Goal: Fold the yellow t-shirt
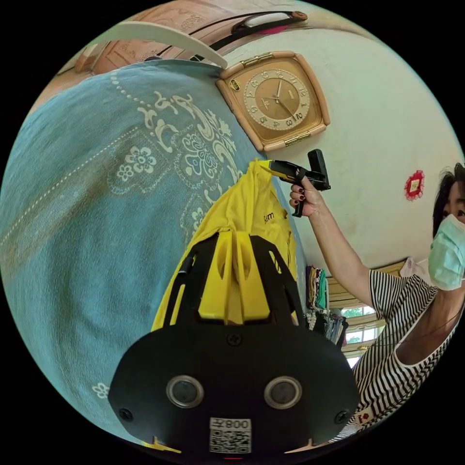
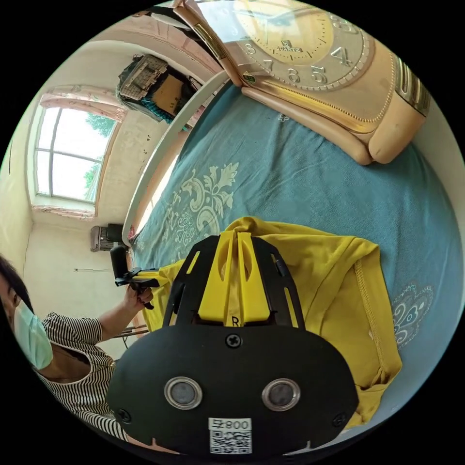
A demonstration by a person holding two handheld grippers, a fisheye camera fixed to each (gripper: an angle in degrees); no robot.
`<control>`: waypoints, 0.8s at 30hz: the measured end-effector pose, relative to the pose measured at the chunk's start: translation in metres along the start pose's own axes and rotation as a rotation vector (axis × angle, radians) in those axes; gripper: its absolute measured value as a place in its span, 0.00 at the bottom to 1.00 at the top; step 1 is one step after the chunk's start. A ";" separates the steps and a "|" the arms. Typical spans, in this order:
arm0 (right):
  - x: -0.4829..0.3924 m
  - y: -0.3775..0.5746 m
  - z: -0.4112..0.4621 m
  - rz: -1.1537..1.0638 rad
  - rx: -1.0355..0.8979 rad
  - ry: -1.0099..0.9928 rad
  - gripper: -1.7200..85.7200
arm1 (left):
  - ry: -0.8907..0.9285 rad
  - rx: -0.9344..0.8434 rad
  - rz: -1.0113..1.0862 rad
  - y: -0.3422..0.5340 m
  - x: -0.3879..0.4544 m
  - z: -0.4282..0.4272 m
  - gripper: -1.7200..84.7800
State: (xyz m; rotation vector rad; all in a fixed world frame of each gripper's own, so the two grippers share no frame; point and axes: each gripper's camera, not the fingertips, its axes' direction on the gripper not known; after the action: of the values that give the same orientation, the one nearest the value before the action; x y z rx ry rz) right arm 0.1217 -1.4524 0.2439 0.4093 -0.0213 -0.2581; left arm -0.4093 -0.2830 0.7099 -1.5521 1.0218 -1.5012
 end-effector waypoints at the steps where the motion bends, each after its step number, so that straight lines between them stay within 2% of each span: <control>1: -0.003 -0.001 -0.003 -0.010 0.013 0.007 0.04 | 0.004 0.022 0.004 0.000 -0.001 -0.005 0.04; 4: -0.017 -0.008 -0.016 -0.082 0.075 -0.009 0.04 | 0.017 0.085 0.023 0.000 -0.005 -0.019 0.03; 9: -0.027 -0.037 -0.016 -0.103 0.072 0.022 0.03 | 0.020 0.167 0.015 0.001 -0.017 -0.033 0.03; 13: -0.024 -0.056 0.002 -0.076 0.004 0.108 0.03 | 0.044 0.222 -0.115 0.003 -0.047 -0.039 0.03; 16: -0.008 -0.064 0.017 -0.002 -0.078 0.113 0.04 | 0.102 0.214 -0.167 0.004 -0.066 -0.037 0.04; 24: -0.005 -0.015 -0.011 -0.027 0.044 0.092 0.10 | 0.111 0.184 -0.108 0.006 -0.070 -0.037 0.04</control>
State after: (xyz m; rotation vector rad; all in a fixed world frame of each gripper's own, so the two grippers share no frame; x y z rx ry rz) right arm 0.1145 -1.4599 0.2278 0.4654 0.0693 -0.2658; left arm -0.4465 -0.2209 0.6770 -1.4258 0.8457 -1.7217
